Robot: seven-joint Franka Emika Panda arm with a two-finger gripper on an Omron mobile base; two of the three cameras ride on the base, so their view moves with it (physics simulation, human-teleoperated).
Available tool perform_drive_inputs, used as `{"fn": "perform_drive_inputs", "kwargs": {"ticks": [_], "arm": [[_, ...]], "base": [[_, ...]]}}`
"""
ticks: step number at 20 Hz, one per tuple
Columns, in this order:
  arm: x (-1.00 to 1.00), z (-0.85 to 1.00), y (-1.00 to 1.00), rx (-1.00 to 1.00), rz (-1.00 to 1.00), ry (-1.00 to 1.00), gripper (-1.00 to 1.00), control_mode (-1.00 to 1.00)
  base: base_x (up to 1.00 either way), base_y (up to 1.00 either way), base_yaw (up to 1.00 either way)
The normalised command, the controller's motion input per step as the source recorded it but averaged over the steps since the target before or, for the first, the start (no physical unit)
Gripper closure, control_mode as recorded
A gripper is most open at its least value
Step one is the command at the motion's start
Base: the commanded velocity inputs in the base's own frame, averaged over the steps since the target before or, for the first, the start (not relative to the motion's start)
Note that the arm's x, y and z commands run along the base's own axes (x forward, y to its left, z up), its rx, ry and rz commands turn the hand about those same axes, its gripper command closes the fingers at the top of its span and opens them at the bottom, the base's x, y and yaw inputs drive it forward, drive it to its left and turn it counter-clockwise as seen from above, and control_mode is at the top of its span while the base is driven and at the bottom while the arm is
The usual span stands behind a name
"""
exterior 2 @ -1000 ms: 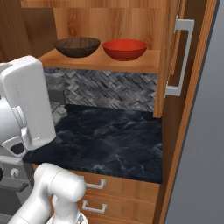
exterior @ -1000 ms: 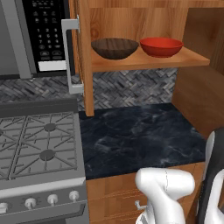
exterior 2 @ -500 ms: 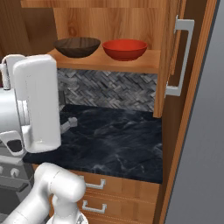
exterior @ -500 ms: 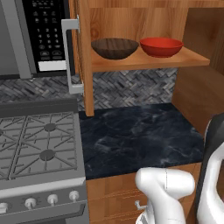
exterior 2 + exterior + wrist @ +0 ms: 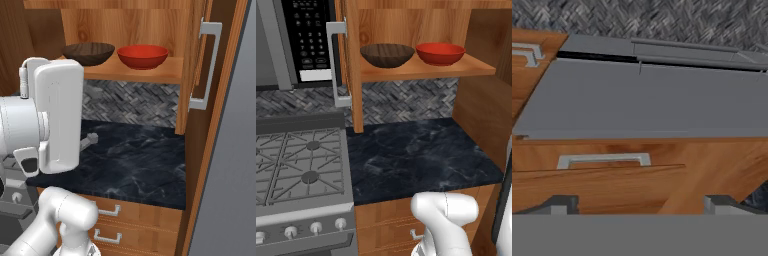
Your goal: Open the cabinet. Pick the bowls from the counter and place them in the cabinet. Then close the cabinet.
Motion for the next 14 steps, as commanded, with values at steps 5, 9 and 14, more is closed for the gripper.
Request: {"fn": "perform_drive_inputs", "kwargs": {"ticks": [5,9,14], "arm": [[0.0,0.0,-0.09,0.02,0.1,0.0,-1.0,-1.0],[0.01,0.0,0.0,0.0,0.05,0.0,-1.0,-1.0],[0.0,0.0,0.0,0.0,0.08,0.0,-1.0,-1.0]], "base": [[0.0,0.0,0.0],[0.0,0.0,0.0],[0.0,0.0,0.0]]}}
